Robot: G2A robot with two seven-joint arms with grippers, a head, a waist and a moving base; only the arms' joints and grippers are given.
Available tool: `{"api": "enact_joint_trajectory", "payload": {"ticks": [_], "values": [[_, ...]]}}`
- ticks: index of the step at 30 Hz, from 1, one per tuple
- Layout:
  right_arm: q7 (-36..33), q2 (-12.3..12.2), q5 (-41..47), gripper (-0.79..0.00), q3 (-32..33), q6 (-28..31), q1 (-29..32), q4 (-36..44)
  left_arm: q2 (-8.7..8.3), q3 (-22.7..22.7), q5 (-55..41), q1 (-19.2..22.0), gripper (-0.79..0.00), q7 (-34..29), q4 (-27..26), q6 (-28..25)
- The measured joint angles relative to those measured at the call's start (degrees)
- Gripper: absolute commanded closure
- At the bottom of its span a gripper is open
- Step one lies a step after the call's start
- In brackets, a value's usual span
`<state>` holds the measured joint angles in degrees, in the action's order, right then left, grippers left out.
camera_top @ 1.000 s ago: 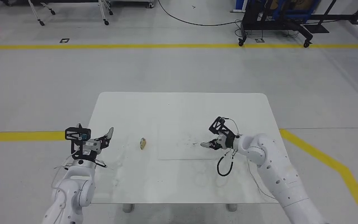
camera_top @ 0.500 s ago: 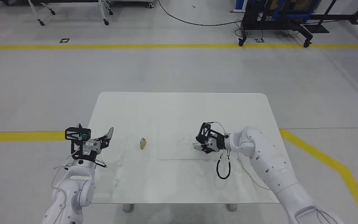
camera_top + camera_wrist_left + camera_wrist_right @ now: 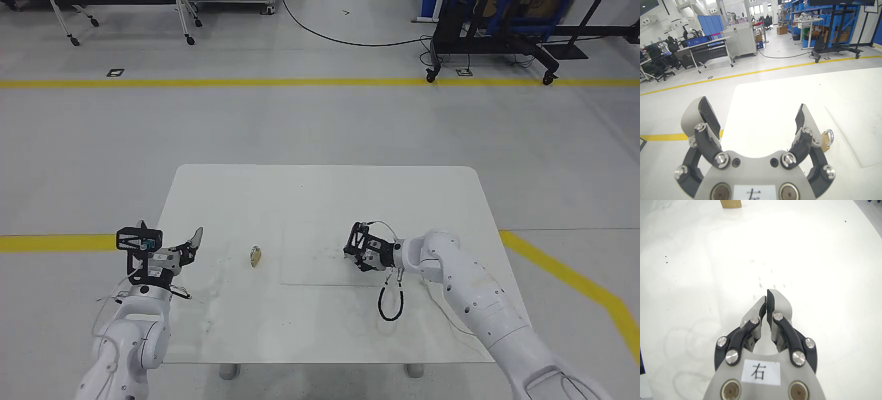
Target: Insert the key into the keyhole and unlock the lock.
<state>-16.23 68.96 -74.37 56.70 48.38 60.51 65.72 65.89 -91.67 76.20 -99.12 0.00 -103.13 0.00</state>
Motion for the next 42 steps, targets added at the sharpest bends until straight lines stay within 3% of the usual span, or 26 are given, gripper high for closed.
{"api": "enact_joint_trajectory", "payload": {"ticks": [8,13,18,21,25,34,38,42], "values": [[7.1,-1.7,-1.9,0.0,4.2,2.1,2.5,2.1,0.0,0.0,0.0,0.0,-0.785,0.0,0.0,0.0],[15.8,-3.3,-1.0,0.0,9.3,2.5,7.0,5.6,0.0,0.0,0.0,0.0,-0.785,0.0,0.0,0.0],[23.8,-3.8,10.4,0.0,13.8,5.7,11.1,4.6,0.0,0.0,0.0,0.0,-0.785,0.0,0.0,0.0],[22.5,-3.9,18.2,0.0,14.2,9.5,10.3,1.9,0.0,0.0,0.0,0.0,-0.785,0.0,0.0,0.0],[21.3,-4.0,26.5,0.0,13.8,9.6,9.5,0.0,0.0,0.0,0.0,0.0,-0.785,0.0,0.0,0.0],[21.3,-4.0,26.2,0.0,13.8,9.6,9.5,0.0,-0.03,-0.1,0.1,0.0,-0.785,0.1,-0.2,0.1],[21.3,-4.0,26.2,0.0,13.8,9.6,9.5,0.0,-0.01,0.7,3.5,-2.2,-0.785,4.1,-6.3,-2.6],[19.4,-3.7,28.8,0.0,12.8,7.8,9.9,-0.2,0.39,2.7,-4.9,-4.3,-0.785,5.6,-12.1,-7.9]]}}
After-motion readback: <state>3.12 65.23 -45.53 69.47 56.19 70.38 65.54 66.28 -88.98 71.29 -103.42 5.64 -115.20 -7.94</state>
